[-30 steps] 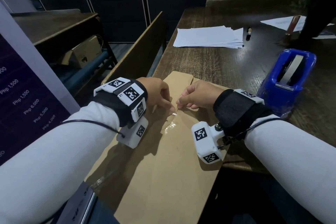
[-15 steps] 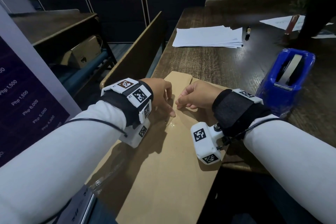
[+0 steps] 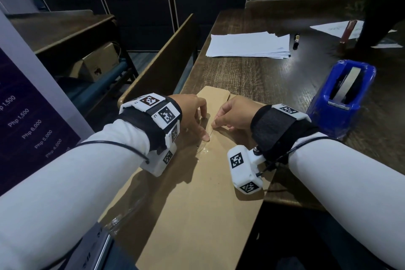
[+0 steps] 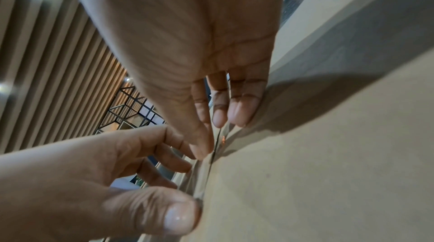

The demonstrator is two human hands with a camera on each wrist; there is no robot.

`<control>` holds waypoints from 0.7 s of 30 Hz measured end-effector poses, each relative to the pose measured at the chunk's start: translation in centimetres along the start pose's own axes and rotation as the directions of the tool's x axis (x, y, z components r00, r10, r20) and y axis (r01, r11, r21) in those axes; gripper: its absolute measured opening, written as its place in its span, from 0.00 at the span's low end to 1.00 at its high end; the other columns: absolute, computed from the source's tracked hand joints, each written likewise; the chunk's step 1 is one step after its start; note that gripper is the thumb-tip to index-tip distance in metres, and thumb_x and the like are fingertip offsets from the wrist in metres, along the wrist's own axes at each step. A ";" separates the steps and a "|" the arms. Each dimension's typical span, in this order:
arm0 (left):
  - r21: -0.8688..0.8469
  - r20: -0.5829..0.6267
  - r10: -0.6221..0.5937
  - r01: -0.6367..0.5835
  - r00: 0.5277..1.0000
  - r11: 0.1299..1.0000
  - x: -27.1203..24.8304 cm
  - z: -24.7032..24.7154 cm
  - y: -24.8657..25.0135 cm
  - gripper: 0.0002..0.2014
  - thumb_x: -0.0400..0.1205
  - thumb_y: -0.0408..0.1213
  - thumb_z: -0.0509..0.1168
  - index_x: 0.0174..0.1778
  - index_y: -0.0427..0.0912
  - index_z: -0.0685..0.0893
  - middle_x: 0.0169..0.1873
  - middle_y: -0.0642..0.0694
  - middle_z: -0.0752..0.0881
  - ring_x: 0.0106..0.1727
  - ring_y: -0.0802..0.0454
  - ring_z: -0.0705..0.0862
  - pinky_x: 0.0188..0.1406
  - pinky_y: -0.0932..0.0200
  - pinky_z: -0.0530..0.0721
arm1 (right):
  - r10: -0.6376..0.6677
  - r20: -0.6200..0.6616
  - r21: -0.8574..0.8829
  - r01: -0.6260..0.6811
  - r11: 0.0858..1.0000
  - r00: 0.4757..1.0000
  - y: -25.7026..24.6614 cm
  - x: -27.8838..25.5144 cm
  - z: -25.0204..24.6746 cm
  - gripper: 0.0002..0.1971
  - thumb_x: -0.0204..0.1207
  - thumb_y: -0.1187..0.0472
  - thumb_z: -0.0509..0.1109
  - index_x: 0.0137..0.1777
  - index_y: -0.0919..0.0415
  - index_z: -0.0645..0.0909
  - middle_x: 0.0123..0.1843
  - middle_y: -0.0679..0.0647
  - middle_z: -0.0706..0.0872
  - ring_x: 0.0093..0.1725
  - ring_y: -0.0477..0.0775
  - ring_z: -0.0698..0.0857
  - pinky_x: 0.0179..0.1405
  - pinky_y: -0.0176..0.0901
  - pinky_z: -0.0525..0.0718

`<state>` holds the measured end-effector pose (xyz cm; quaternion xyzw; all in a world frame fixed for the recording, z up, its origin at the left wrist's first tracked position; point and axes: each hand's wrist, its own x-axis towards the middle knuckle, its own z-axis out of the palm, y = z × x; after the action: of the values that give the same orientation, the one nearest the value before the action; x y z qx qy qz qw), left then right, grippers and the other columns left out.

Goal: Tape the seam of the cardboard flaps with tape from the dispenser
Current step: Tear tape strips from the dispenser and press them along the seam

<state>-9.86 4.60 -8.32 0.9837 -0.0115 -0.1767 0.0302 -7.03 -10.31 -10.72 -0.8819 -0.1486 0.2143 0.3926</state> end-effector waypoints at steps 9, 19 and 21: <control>0.007 -0.003 0.012 -0.012 1.000 1.000 -0.1 0.1 -0.1 0.35 0.64 0.59 0.78 0.64 0.51 0.76 0.58 0.52 0.82 0.56 0.52 0.80 0.49 0.56 0.80 | 0.001 -0.016 -0.053 -0.002 0.999 1.000 -0.2 -0.2 0.2 0.05 0.71 0.60 0.78 0.39 0.59 0.86 0.38 0.55 0.86 0.37 0.50 0.81 0.43 0.45 0.85; 0.024 -0.010 0.025 -0.025 1.000 0.999 -0.2 0.1 -0.1 0.35 0.65 0.59 0.77 0.66 0.49 0.76 0.59 0.51 0.83 0.54 0.53 0.79 0.48 0.58 0.78 | -0.007 -0.012 -0.155 0.005 0.988 1.000 -0.5 -0.1 0.3 0.05 0.72 0.60 0.77 0.39 0.58 0.84 0.36 0.52 0.85 0.33 0.49 0.80 0.32 0.38 0.79; 0.029 -0.009 0.026 -0.025 1.000 0.999 -0.2 0.1 -0.1 0.35 0.65 0.59 0.77 0.66 0.49 0.76 0.59 0.51 0.83 0.54 0.54 0.79 0.48 0.58 0.77 | -0.007 -0.008 -0.168 0.006 0.986 1.000 -0.6 -0.1 0.2 0.05 0.72 0.60 0.77 0.39 0.58 0.84 0.35 0.52 0.84 0.33 0.49 0.80 0.31 0.37 0.78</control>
<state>-10.10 4.66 -8.33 0.9846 -0.0265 -0.1716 0.0184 -7.32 -9.84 -10.39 -0.9123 -0.1675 0.1960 0.3181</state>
